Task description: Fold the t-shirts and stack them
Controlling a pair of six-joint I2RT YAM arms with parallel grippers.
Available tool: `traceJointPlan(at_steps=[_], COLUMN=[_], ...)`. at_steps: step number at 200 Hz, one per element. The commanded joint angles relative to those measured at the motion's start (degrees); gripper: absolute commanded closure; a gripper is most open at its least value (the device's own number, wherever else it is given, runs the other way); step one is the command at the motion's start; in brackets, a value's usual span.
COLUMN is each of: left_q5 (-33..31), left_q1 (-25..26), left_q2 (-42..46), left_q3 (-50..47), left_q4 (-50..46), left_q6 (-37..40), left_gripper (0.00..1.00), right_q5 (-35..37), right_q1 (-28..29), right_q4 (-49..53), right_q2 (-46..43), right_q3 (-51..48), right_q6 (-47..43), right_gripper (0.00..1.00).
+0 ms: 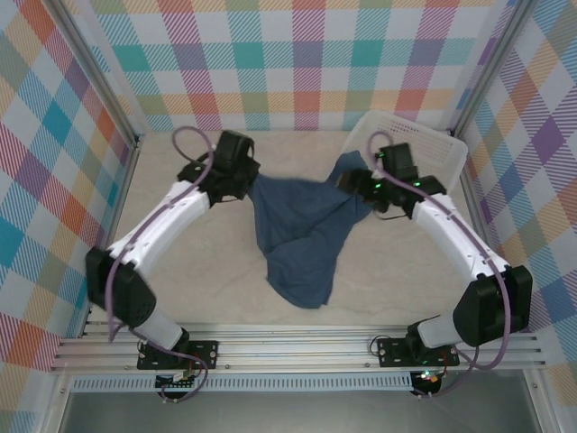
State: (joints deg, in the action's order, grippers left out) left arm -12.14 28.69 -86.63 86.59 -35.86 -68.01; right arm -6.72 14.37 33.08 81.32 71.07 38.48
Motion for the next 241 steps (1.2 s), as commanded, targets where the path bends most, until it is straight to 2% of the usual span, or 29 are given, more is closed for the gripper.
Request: traceJointPlan(at_steps=[1, 21, 59, 86, 112, 132, 172, 205, 222, 241], left_q5=[-7.4, -8.1, -6.5, -10.1, -18.8, -23.0, -31.6, -37.6, -36.8, -29.5], left_q1=[0.7, 0.7, 0.4, 0.4, 0.3, 0.2, 0.2, 0.2, 0.1, -0.1], left_q2=[10.0, 17.0, 24.6, 29.7, 33.4, 35.9, 40.5, 39.9, 39.6, 37.8], left_q3=[-0.6, -3.3, -6.9, -7.1, -3.8, -3.6, -3.6, -1.3, -3.5, -7.4], left_q4=[-1.4, 1.3, 2.7, 0.3, -9.2, -13.5, -20.5, -26.6, -22.6, -15.1], left_q6=[11.6, 14.7, 16.0, 16.2, 17.0, 17.8, 15.5, 15.4, 19.1, 23.0], left_gripper=[1.00, 1.00, 1.00, 1.00, 1.00, 1.00, 1.00, 1.00, 1.00, 1.00], right_q5=[4.2, 2.8, 6.2, 7.4, 6.6, 6.2, 4.2, 1.4, -1.4, 0.2], right_q1=[-8.1, -12.9, -15.2, -15.6, -15.7, -16.8, -18.9, -19.1, -18.2, -15.1], right_q4=[3.4, 2.7, 1.3, -3.1, -4.3, -5.2, -6.9, -3.3, -1.6, -3.2], right_q2=[5.6, 12.0, 18.3, 21.5, 25.6, 27.5, 29.2, 30.7, 29.0, 22.0], right_q3=[0.5, 3.9, 6.6, 7.0, 10.0, 10.1, 11.6, 15.3, 15.3, 10.3], right_q6=[7.0, 12.0, 25.5, 30.4, 30.4, 31.1, 31.2, 28.3, 26.6, 24.3], right_gripper=[0.14, 0.11, 0.07, 0.10, 0.23, 0.30, 0.32, 0.34, 0.39, 0.44])
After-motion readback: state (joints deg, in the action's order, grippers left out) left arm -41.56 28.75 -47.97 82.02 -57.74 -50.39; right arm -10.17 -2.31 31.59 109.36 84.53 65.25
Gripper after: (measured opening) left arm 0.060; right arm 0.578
